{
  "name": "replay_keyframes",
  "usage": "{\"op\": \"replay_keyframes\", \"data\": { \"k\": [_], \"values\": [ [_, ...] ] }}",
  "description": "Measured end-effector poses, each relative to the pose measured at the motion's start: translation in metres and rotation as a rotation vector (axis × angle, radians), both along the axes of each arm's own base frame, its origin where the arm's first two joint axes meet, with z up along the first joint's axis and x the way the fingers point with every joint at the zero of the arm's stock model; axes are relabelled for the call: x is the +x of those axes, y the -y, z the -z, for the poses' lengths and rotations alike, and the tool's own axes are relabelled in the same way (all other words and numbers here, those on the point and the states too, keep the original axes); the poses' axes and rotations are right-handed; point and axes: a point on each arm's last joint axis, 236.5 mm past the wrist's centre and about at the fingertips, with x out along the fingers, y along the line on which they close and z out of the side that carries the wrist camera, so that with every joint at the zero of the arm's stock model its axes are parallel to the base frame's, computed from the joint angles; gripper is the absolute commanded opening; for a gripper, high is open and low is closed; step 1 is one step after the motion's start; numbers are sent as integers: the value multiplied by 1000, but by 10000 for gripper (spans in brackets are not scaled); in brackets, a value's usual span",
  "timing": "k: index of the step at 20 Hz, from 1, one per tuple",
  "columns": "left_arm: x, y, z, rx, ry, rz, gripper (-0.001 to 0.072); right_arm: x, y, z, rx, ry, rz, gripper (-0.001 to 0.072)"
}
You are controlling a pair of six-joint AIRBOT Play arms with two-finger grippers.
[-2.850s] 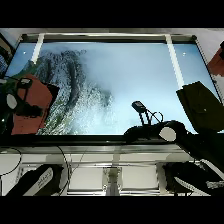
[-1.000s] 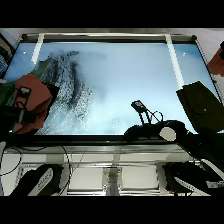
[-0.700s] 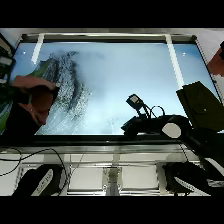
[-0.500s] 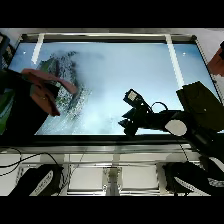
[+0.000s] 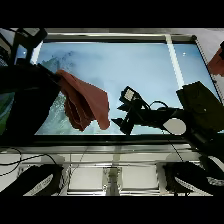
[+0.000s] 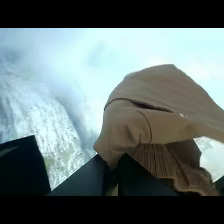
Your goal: Fold the clothes and pants, and hang the long-sleeved shirts on hangers.
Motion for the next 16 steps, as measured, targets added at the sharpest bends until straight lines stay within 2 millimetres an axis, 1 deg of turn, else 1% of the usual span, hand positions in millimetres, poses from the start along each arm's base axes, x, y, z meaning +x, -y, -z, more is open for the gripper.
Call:
{"op": "replay_keyframes", "data": {
  "k": [3, 8, 12, 14, 16],
  "values": [
    [0, 11, 6, -6, -25, 14, 53, 6, -29, 8, 44, 2, 11, 557],
    [-1, 16, 9, -18, -41, 13, 53, 7, -81, 16, 110, -47, 24, 556],
    [-1, 18, 10, -27, -49, 7, 53, 20, -110, 21, 184, -136, 109, 548],
    [-1, 18, 10, -29, -50, 5, 53, 27, -121, 16, 231, -174, 147, 536],
    [-1, 18, 10, -29, -51, 4, 53, 33, -126, 11, 261, -201, 178, 536]
  ]
}}
